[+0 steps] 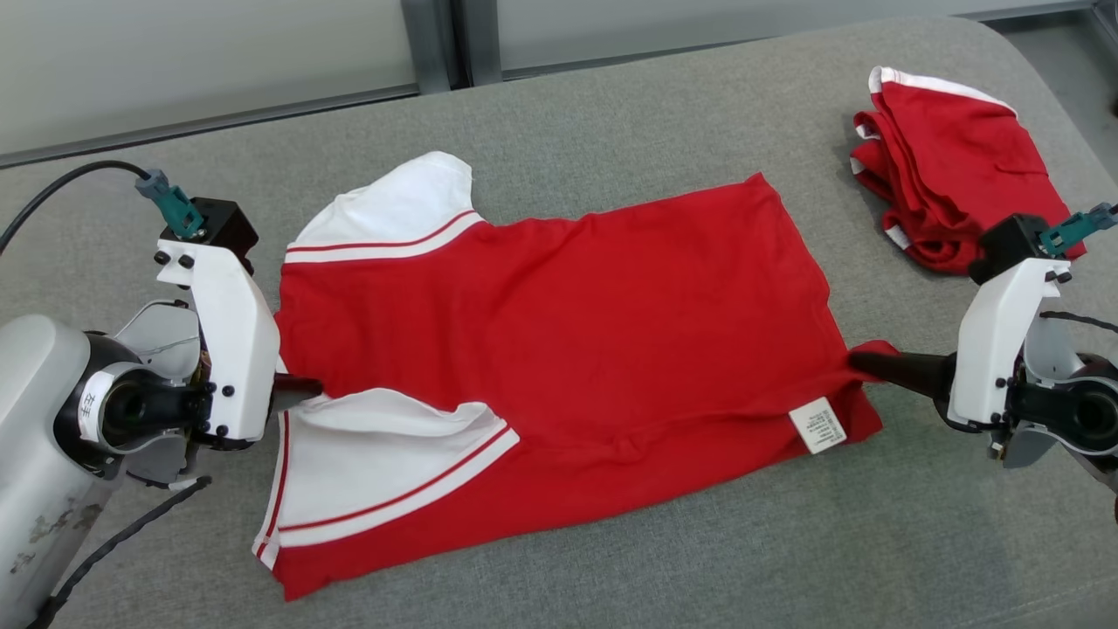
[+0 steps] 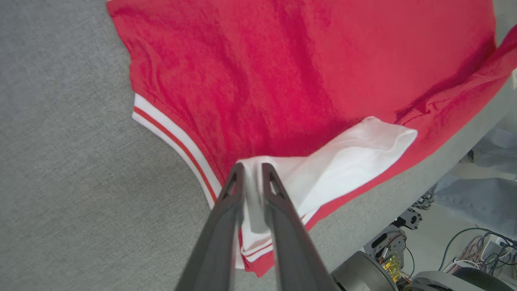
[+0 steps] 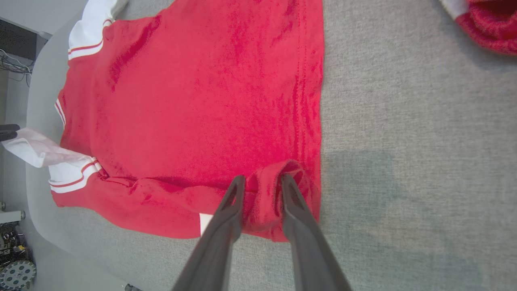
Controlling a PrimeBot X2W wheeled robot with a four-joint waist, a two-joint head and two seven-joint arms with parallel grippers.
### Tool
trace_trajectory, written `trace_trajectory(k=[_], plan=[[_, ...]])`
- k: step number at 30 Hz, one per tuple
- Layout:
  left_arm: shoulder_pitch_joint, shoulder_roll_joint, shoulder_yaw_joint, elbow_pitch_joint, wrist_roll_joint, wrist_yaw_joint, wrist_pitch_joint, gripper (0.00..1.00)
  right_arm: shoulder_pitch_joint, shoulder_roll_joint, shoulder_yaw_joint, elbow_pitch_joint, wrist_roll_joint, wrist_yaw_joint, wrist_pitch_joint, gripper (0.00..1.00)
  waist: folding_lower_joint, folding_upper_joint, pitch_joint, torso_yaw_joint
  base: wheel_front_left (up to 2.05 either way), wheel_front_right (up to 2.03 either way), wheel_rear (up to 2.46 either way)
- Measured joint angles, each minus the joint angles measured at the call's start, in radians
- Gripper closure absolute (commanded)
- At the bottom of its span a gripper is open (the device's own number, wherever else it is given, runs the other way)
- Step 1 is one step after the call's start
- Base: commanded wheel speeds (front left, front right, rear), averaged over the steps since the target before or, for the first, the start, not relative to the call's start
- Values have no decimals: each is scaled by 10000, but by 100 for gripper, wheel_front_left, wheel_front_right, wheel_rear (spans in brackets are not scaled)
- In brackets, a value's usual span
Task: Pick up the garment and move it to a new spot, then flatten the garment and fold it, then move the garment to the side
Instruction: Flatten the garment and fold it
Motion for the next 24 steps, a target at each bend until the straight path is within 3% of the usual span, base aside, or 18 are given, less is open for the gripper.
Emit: trace_trajectory(k=[5,12,17,20,24], plan=[[44,-127,65,523,127,-556,-807,0,12,161,-412,376,-94,-2,-1210,0,0,0,-374,103,0,0,0],[952,-79,811,38,965,-702,-3875,0,940,-293,-1367,-268,-662,0,-4788,0,0,0,-928,412,0,0,0],[2201,36,1321,-721,2322,111,-6922,0,2022,-548,-1895,-548,-1595,0,-7678,0,0,0,-1240,588,0,0,0],[3104,-159,1662,-1208,2884,727,-8663,0,2728,-443,-2612,-543,-2173,-2,-8184,0,0,0,-1397,664,0,0,0],[4372,-541,2044,-1718,3296,1473,-10533,0,3838,290,-5214,-779,-3561,-2,-8228,0,0,0,-1532,686,0,0,0]])
